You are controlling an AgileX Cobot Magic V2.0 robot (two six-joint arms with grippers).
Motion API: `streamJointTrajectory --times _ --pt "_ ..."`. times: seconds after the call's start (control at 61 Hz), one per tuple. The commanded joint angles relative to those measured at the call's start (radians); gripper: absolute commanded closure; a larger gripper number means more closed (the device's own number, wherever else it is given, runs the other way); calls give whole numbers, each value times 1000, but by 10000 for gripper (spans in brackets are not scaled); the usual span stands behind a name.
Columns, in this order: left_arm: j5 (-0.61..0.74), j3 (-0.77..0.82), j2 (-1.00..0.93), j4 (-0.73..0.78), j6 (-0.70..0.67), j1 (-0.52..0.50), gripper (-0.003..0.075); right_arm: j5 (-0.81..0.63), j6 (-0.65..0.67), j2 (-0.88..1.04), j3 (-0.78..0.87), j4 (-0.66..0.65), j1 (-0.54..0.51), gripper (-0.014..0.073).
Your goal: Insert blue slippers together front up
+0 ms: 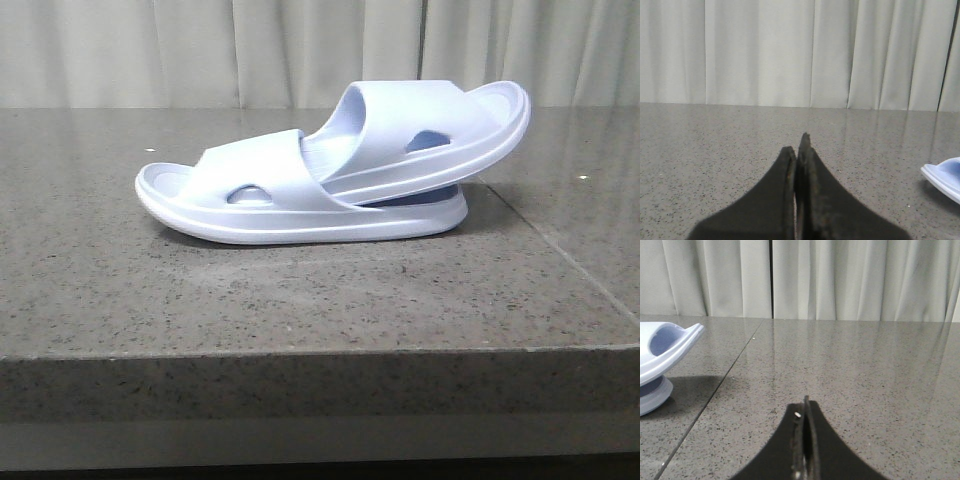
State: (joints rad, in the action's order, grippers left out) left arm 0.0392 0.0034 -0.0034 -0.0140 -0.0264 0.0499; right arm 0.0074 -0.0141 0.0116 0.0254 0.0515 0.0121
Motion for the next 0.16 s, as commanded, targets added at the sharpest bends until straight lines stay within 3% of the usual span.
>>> streamJointTrajectory --times 0.0,0.148 --pt "88 5 -16 -7 -6 -3 741 -89 0 15 -4 -11 -4 712" --pt "88 5 -16 -7 -6 -3 741 -89 0 15 -4 -11 -4 712"
